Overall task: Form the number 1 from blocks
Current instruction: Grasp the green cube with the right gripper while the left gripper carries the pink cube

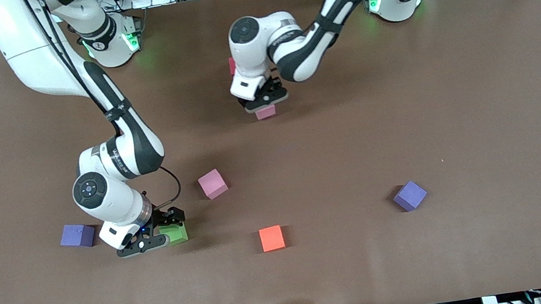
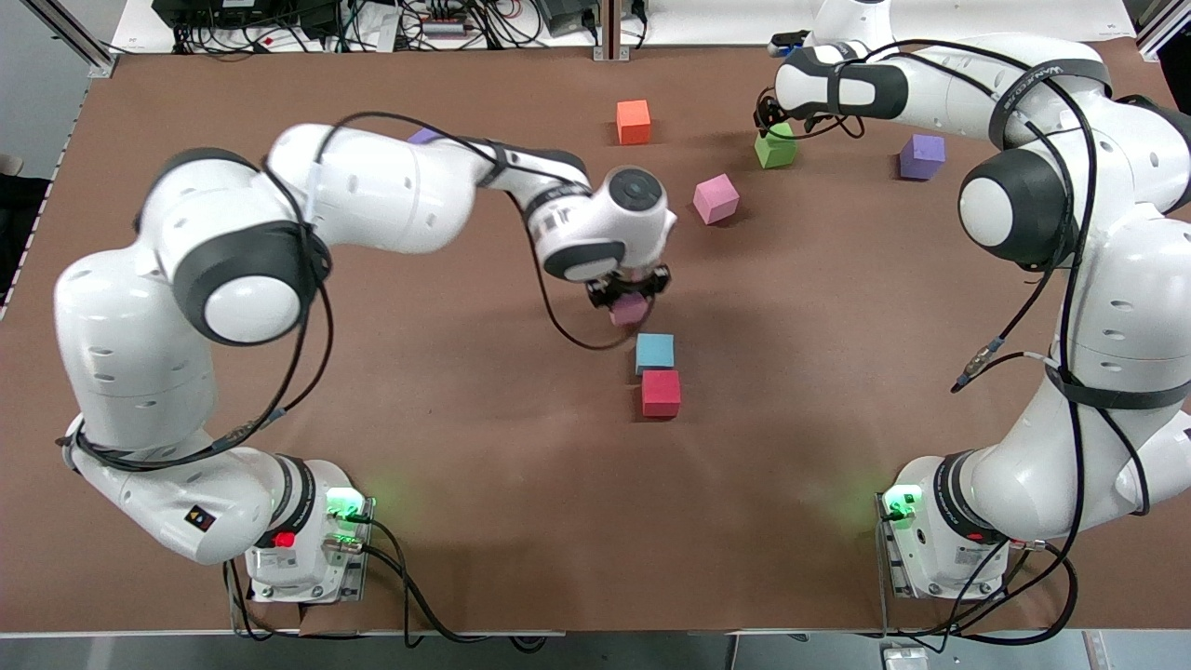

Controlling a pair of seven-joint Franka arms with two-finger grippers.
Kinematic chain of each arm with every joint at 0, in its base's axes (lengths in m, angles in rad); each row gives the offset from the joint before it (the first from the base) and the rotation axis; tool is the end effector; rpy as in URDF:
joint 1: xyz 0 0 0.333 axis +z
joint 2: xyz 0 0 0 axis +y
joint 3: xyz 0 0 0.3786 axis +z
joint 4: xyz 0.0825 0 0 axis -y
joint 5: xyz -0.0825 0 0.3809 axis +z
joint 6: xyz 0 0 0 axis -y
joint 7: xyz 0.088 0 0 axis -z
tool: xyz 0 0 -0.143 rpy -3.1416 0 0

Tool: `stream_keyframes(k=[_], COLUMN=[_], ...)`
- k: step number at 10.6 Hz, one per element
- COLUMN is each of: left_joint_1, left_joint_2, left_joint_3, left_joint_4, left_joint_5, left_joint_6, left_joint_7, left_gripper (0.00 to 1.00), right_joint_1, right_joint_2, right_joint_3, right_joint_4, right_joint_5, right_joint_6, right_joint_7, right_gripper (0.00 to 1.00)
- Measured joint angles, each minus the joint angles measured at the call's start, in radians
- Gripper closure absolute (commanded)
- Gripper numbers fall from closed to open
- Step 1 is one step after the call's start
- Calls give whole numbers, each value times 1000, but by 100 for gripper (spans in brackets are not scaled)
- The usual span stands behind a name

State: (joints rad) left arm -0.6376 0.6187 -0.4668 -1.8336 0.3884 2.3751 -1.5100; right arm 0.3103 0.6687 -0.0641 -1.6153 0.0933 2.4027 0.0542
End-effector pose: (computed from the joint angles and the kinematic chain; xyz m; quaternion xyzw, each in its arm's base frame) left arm 0.3407 -0.5855 0.2395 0.9950 0.0997 0.0036 0.0056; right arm 0.7209 0.1918 0.2613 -0.9955 -0.0713 -0.0575 0.0229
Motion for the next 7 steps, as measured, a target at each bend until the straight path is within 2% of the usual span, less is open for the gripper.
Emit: stream_keyframes(k=[3, 6, 7], left_joint_1=[-14, -20, -27], left_joint_2=[18, 46, 63], left_joint_3=[6, 8, 7], left_joint_4=[43, 72, 89], left_joint_5=[0, 0, 0], left_joint_6=[0, 0, 0], left_joint_7=[110, 131, 131], left_gripper=[100, 100, 100], right_joint_1=[1, 5, 7], right_joint_2=[27, 64, 76], right_joint_3=[1, 2, 1], right_joint_4=[8, 13, 16], right_joint_5=[0, 0, 0], right_joint_6=[24, 65, 82], right_joint_7=[-4, -5, -6], right_gripper=[0, 0, 10])
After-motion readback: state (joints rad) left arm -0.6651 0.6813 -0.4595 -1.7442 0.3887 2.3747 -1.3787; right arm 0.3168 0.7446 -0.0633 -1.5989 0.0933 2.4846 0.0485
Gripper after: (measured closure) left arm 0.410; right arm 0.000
